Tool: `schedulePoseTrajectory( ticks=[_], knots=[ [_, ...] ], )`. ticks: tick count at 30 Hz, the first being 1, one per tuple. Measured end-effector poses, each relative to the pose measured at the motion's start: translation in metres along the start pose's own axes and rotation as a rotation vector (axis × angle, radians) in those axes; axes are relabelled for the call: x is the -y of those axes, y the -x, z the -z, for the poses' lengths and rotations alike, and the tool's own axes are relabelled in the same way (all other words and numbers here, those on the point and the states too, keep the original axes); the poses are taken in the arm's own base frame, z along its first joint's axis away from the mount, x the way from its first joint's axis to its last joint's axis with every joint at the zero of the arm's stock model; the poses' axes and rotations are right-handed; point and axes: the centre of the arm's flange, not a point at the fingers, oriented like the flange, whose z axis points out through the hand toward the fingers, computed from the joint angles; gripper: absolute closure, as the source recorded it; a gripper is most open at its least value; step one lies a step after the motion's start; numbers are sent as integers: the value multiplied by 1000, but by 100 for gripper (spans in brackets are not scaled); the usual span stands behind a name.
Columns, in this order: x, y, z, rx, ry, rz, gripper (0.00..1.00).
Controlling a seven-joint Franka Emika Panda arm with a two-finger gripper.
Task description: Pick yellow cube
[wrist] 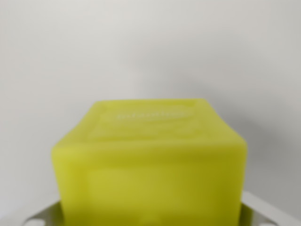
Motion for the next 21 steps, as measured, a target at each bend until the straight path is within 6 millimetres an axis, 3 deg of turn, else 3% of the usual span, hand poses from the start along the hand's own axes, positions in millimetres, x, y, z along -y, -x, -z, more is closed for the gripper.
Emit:
schedulePoseTrajectory(
  ticks=[21],
  knots=[
    [0, 0, 52, 0, 0, 0, 100]
  ],
)
